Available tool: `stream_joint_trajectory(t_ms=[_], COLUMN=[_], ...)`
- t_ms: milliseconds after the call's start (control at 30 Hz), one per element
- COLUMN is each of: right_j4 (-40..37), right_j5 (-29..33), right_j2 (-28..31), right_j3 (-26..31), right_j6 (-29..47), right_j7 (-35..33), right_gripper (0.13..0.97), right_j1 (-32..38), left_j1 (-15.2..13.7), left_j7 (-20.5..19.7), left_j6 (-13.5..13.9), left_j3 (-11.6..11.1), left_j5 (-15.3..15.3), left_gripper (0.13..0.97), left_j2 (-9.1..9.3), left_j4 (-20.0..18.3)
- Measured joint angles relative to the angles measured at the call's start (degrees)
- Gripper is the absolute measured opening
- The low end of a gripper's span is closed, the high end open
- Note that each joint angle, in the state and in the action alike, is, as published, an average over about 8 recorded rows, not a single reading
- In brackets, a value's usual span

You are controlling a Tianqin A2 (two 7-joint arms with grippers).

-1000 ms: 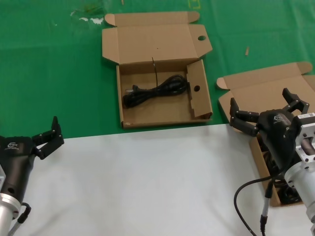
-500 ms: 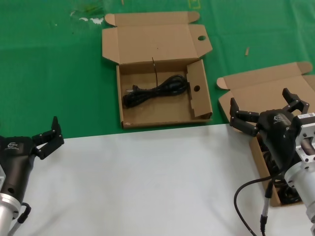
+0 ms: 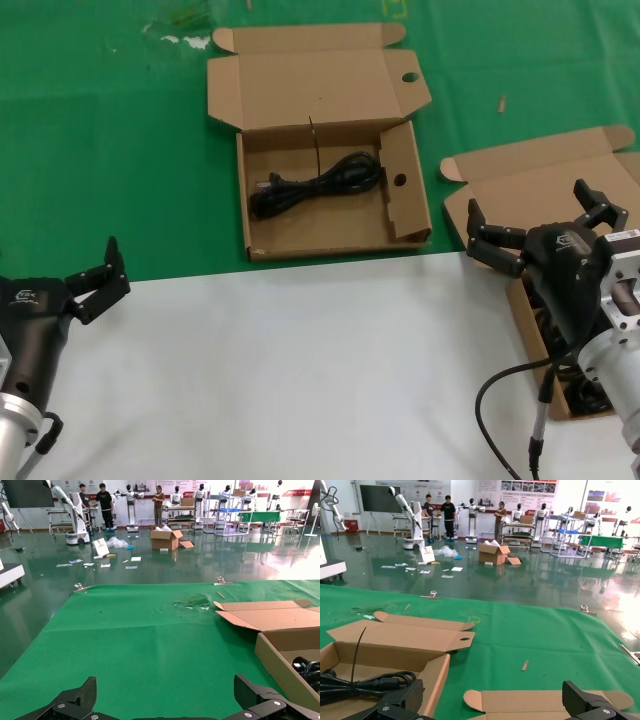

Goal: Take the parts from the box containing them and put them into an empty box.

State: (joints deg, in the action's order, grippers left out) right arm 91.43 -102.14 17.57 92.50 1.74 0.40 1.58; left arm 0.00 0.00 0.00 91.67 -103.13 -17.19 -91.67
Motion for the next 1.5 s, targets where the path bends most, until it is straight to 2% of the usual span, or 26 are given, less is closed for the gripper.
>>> stream_joint_trajectory(t_ms=[1500], right_j4=[0.00], right_j5=[0.00], right_j2=[0.00], right_j3=[0.00], right_j6=[0.00], right_j7=[0.00], right_gripper=[0.966], right_j1=[0.00], left_j1=[0.00], left_j7=[0.00], left_j6=[0.00], left_j3=[0.00], left_j5=[0.00], left_gripper=[0.966], left_j2=[0.00], left_j4=[0.00])
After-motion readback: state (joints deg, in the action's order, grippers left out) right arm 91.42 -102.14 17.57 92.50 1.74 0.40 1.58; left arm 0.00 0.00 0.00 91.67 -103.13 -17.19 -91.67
